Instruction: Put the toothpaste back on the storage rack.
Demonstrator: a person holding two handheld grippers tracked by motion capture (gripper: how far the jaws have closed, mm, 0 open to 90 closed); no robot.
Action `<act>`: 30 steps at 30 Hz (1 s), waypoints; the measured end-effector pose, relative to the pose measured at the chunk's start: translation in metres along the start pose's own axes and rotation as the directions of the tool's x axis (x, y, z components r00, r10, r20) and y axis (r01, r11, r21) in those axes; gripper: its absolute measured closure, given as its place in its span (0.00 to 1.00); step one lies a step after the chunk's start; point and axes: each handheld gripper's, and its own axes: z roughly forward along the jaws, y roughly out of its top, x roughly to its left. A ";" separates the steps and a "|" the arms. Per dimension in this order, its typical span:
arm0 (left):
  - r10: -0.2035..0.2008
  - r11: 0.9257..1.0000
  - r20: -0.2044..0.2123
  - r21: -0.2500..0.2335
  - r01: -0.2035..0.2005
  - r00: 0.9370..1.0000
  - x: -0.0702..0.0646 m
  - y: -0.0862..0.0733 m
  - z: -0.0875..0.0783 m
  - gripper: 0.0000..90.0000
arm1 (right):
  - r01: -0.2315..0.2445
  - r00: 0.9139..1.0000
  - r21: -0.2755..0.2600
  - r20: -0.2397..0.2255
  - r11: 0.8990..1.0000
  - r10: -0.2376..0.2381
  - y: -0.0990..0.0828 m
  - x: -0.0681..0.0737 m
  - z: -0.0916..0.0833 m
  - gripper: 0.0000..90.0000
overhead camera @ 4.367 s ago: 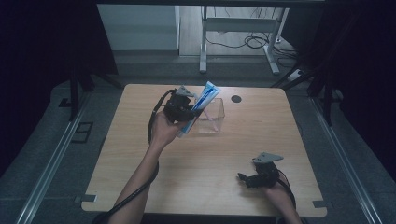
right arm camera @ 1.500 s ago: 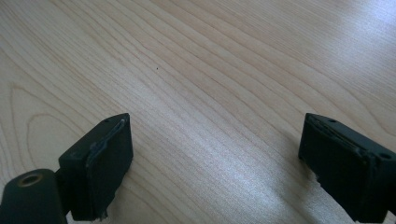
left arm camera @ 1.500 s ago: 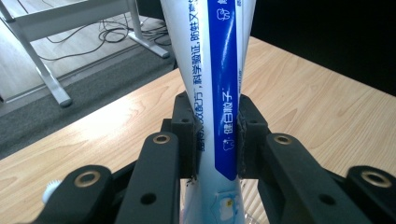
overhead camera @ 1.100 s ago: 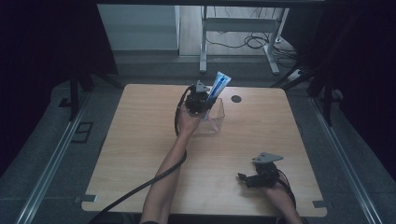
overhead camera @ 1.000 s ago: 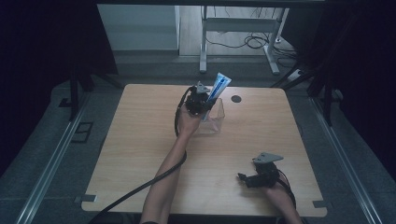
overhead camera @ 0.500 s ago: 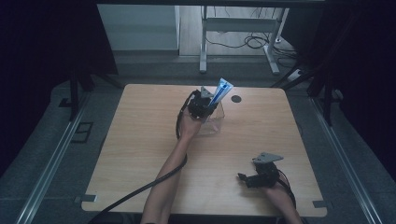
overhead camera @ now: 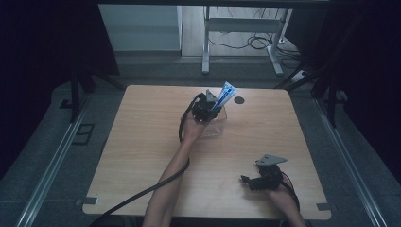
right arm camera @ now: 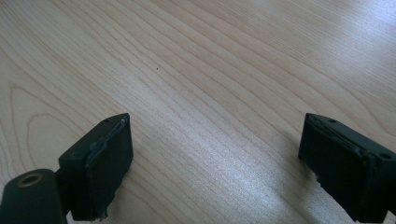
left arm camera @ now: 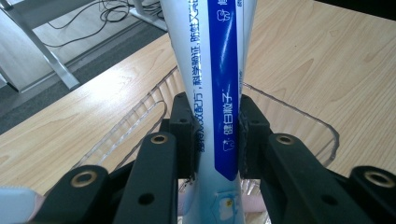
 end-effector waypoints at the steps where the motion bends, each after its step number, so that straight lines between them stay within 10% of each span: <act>1: -0.006 1.000 0.003 0.001 0.006 1.000 0.000 0.000 0.000 0.81 | 0.001 1.000 0.000 0.000 1.000 -0.001 0.000 0.000 0.000 0.12; 30: -0.034 0.999 0.047 0.012 0.034 0.998 0.005 -0.008 -0.014 0.74 | -0.002 1.000 -0.001 0.000 1.000 0.002 0.000 0.000 0.000 0.11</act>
